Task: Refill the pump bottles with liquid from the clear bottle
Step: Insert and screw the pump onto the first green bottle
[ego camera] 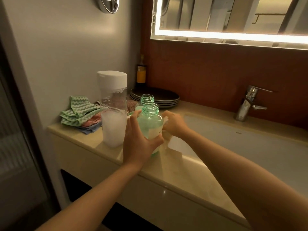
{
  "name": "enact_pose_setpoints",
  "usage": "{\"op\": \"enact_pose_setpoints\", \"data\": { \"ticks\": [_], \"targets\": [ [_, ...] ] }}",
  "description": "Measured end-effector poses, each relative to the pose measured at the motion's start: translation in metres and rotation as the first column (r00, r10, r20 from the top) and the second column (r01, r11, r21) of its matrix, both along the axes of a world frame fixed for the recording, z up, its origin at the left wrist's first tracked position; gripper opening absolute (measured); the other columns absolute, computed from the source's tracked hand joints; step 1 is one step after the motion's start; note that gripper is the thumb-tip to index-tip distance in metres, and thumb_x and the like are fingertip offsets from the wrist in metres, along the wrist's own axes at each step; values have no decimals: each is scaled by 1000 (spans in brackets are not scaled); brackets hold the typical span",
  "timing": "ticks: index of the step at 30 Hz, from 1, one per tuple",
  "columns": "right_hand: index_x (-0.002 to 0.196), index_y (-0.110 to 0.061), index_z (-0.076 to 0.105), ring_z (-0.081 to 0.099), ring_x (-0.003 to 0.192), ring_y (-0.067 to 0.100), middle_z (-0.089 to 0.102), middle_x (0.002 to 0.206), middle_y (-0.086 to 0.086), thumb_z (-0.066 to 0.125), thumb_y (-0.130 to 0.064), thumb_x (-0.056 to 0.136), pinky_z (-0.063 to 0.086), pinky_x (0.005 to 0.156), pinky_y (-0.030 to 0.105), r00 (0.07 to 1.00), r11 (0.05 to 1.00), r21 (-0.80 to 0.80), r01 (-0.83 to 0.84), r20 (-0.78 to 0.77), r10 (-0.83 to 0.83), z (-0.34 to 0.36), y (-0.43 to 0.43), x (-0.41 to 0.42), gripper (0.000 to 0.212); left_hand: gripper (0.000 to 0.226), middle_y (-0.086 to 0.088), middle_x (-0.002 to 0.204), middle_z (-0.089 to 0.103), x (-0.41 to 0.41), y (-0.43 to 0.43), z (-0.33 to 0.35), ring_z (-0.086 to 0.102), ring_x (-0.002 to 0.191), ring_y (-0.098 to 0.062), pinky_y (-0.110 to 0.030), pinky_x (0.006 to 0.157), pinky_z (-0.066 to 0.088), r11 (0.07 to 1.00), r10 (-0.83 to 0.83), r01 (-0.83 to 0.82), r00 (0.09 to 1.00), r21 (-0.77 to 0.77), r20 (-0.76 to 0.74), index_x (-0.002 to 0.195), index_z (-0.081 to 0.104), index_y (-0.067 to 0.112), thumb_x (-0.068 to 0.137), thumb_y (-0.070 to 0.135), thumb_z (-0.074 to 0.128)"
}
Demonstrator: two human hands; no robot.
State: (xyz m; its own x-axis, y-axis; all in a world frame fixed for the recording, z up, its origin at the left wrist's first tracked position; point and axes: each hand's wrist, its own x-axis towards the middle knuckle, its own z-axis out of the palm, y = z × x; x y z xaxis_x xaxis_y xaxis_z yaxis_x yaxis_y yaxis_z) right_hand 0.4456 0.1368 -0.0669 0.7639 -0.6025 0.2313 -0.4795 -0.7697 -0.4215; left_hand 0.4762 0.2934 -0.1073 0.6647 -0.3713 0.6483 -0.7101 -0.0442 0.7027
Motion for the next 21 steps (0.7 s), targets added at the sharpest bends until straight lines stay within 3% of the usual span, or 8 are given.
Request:
{"op": "enact_pose_setpoints", "data": {
  "ticks": [4, 8, 14, 21],
  "targets": [
    [112, -14, 57, 57, 90, 21, 64, 104, 9, 69, -27, 79, 46, 73, 31, 984, 997, 68, 37, 172, -48, 26, 3, -14, 38, 92, -2, 133, 45, -1, 0, 1, 49, 112, -19, -27, 80, 43, 1000, -12, 12, 1000, -2, -25, 135, 27, 22, 61, 27, 81],
    [109, -16, 58, 62, 85, 22, 63, 99, 9, 73, -29, 76, 52, 73, 36, 917, 974, 221, -50, 395, -43, 55, 15, -37, 38, 93, 0, 131, 47, -5, -1, 3, 52, 110, -20, -29, 79, 45, 1000, 23, -22, 997, 17, -72, 134, 25, 27, 60, 31, 81],
    [110, -15, 53, 67, 86, 22, 68, 97, 11, 69, -31, 81, 56, 78, 35, 715, 913, 326, -246, 697, -56, 99, 44, -56, 37, 93, -3, 131, 48, -6, 3, 4, 52, 111, -25, -36, 79, 48, 995, 51, -46, 997, 90, -52, 136, 25, 25, 61, 33, 81],
    [108, -19, 46, 66, 89, 16, 63, 104, 5, 66, -26, 83, 55, 73, 21, 431, 922, 205, -329, 901, -46, 131, 72, -53, 33, 93, -2, 129, 50, -8, 4, 3, 54, 108, -25, -34, 77, 47, 995, 54, -48, 996, 91, -73, 136, 23, 29, 62, 36, 79]
  ]
}}
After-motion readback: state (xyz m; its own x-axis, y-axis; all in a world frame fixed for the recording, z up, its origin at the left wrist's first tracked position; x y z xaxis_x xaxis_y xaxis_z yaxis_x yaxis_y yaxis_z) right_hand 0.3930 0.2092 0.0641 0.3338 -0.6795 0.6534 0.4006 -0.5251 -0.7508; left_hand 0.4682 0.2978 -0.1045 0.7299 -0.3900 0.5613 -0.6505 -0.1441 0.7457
